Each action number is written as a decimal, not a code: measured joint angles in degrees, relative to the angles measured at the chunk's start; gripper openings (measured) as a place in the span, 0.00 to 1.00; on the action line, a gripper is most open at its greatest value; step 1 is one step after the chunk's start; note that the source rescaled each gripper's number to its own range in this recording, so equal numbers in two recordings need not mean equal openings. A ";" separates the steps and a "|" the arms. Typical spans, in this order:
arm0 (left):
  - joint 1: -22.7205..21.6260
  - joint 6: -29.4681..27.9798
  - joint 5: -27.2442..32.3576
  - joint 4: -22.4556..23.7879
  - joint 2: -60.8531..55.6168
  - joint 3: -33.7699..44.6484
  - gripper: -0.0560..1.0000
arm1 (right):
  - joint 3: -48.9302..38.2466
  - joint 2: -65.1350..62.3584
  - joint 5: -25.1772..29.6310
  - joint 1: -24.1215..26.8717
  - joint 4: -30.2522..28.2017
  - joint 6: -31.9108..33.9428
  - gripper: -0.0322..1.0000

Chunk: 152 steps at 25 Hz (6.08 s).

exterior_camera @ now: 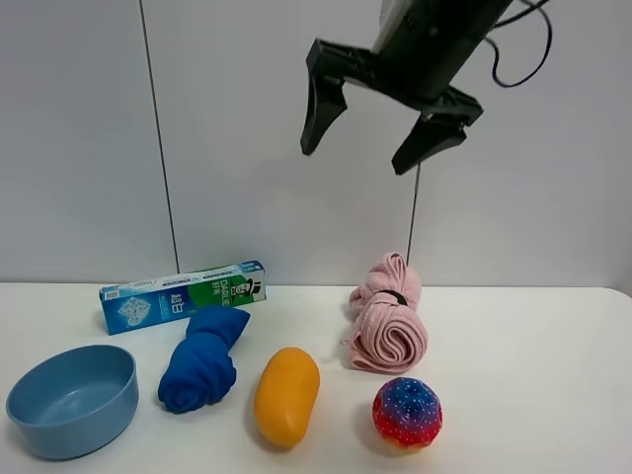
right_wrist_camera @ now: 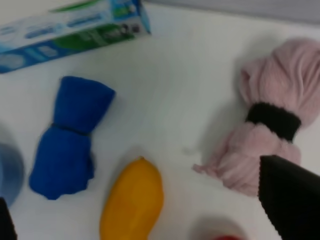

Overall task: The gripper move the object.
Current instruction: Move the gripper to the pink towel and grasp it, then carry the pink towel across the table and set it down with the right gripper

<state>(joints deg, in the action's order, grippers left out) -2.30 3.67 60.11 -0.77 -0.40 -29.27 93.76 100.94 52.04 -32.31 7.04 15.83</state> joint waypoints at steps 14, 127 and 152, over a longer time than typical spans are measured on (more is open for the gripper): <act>0.00 0.00 0.00 0.00 0.00 0.00 1.00 | 3.62 15.73 9.01 6.55 -13.14 17.84 1.00; 0.00 0.00 0.00 0.00 0.00 0.00 1.00 | 39.16 20.82 6.65 -2.18 6.04 -46.31 0.03; 0.00 0.00 0.00 0.00 0.00 0.00 1.00 | 44.44 36.01 7.53 -4.99 1.40 -68.60 0.03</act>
<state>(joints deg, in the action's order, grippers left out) -2.30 3.67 60.11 -0.77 -0.40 -29.27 138.20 136.95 59.57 -37.30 8.44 -52.78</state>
